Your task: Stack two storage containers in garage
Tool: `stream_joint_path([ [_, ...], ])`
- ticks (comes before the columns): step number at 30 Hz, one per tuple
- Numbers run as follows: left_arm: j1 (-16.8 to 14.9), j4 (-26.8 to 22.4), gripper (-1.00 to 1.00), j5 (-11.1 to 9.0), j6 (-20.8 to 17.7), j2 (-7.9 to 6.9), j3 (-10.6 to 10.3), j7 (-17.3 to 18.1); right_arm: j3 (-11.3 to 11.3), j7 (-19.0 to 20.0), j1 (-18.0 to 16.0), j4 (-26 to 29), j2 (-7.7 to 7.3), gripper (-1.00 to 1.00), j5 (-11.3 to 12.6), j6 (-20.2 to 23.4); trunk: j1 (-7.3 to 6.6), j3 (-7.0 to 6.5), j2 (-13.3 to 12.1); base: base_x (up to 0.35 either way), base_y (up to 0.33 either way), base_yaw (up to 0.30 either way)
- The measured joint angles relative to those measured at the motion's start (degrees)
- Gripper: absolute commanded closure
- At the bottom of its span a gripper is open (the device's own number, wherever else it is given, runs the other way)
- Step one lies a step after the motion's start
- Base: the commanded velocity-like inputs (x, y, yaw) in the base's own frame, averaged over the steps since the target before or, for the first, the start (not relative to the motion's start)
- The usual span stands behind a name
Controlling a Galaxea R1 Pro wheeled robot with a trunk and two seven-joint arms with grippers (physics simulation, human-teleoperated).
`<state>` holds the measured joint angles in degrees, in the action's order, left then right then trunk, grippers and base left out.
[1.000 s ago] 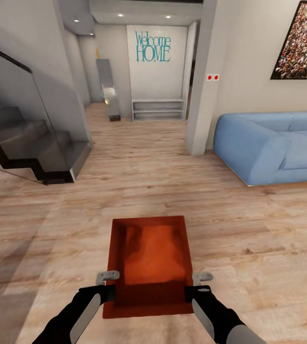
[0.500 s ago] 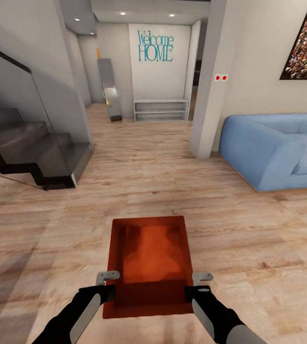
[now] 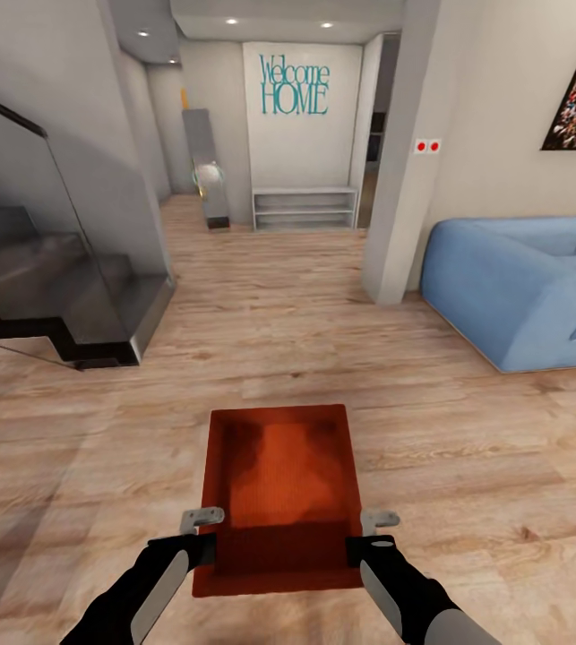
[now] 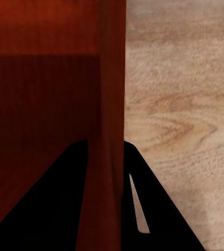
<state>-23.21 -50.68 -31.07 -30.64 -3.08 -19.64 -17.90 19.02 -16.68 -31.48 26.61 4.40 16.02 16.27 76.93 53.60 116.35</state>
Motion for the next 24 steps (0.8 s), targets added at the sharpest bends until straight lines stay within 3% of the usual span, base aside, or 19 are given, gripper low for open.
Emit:
stream_joint_path([
  [24,0.0,0.0,1.00,0.1,0.0,0.02,0.0,0.0,0.0,0.0,0.0,0.0,-0.01,1.00,0.1,0.0,0.00,0.00,0.0,0.339,0.056,0.000],
])
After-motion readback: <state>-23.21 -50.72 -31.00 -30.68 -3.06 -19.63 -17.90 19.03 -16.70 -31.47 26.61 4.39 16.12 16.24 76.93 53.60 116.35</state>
